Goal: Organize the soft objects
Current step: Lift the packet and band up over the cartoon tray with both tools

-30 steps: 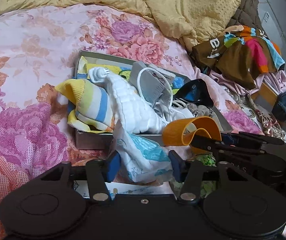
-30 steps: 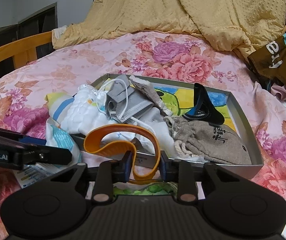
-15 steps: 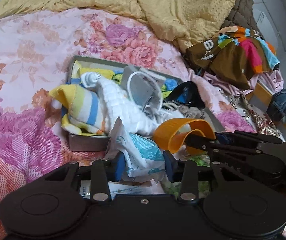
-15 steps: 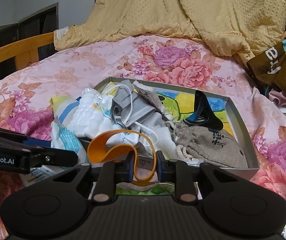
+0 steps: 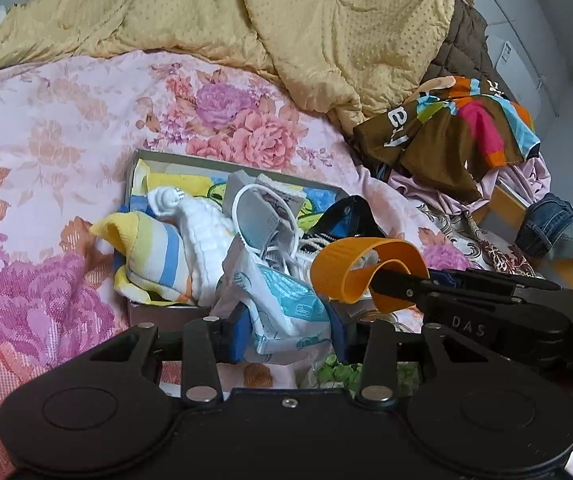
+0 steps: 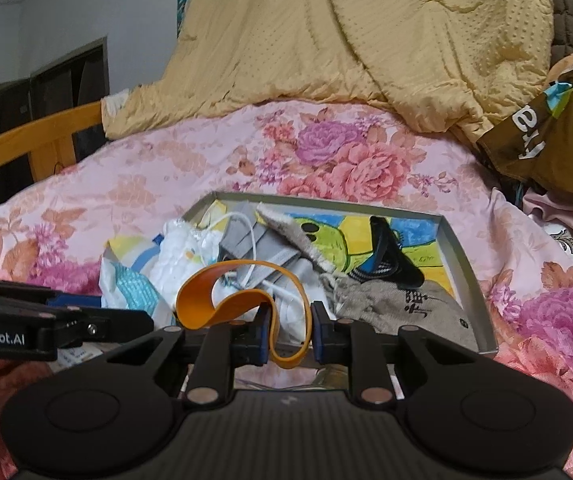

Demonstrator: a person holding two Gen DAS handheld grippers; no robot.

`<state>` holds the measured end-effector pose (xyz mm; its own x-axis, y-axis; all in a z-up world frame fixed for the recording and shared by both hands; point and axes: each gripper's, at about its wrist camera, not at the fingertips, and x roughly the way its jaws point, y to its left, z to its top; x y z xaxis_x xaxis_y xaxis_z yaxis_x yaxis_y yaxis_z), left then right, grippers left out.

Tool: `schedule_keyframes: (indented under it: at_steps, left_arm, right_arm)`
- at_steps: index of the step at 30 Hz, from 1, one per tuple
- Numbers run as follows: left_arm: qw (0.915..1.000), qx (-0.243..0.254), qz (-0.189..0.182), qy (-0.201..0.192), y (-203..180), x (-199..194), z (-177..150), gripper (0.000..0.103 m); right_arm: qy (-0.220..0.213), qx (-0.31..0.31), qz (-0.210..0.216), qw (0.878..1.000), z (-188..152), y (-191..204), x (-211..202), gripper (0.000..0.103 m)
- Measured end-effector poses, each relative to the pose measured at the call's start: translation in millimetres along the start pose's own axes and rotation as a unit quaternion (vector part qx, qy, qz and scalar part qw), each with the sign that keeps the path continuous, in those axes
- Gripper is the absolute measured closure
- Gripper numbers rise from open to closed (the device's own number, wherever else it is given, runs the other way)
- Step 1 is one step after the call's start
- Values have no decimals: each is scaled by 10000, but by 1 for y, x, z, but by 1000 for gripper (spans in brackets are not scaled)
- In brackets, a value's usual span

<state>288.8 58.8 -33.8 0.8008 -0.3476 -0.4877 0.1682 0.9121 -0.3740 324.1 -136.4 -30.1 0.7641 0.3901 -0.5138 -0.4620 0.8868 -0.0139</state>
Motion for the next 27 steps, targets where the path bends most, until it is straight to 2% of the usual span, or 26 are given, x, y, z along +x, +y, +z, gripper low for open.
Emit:
schedule_keyframes:
  at_steps: [8, 18, 27]
  left_arm:
    - [9997, 107, -28, -221, -2, -5, 3, 61]
    - [9988, 103, 88, -470, -13, -2, 23, 61]
    - [9971, -21, -111, -751, -29, 13, 51, 61]
  right_arm:
    - [-212, 276, -49, 9994, 5, -15, -7, 81]
    - [-440, 901, -164, 9948, 17, -48, -5, 81]
    - [-674, 1303, -473, 9881, 23, -82, -4, 81]
